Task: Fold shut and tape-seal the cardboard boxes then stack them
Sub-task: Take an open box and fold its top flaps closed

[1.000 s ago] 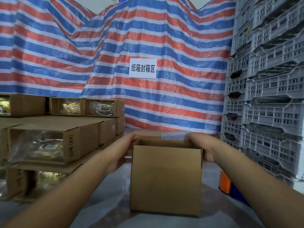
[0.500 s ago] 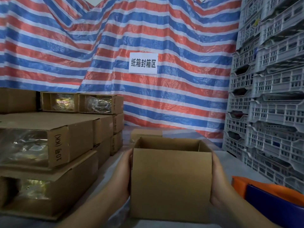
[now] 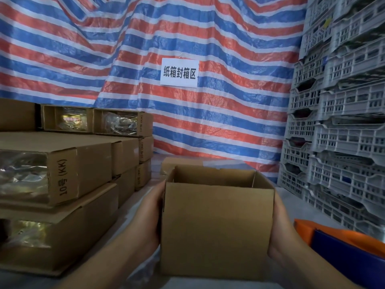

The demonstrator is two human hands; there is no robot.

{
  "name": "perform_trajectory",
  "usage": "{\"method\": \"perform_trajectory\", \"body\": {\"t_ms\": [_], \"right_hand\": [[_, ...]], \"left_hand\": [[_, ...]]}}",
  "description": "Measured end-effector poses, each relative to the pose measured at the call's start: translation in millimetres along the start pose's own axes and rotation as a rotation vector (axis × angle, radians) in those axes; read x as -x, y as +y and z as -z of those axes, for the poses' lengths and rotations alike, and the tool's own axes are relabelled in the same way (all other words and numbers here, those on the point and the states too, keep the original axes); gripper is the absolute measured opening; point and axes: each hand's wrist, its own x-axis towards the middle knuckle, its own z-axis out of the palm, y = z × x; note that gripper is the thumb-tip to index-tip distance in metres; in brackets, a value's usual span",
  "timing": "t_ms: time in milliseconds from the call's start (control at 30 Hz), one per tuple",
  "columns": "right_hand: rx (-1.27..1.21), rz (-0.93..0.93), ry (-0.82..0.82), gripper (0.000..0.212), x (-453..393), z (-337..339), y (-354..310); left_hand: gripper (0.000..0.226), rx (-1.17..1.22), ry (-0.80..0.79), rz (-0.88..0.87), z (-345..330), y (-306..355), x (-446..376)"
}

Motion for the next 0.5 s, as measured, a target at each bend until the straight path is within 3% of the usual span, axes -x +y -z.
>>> {"method": "perform_trajectory", "body": {"t_ms": [100,300,333,400,500], "right_hand": [[0.018,-0.002,0.009,0.065,5.3,-4.3,-1.4],[-0.008,0.014,-0.024,0.063,10.0,-9.0,-4.4],[0.007,0.012,-0.033,0.064,10.0,-9.9,-5.3],[0.017,0.004,-0.032,0.065,7.9,-8.9,-6.5],[0.030,0.026,-0.042,0.063,7.0,-9.4,-8.4]], "left_hand": [[0.032,-0.024,0.017,-0.016,-3.7,4.4,5.4],[0.029,-0.187,0.034,-0.287,-9.0,22.7,9.4],[0.028,-0.269,-0.005,-0.300,-13.9,31.5,7.2],[0.034,-0.305,-0.298,-0.318,-1.0,37.4,11.5],[0.019,-0.415,-0.254,-0.266,11.5,49.6,-11.1]]}}
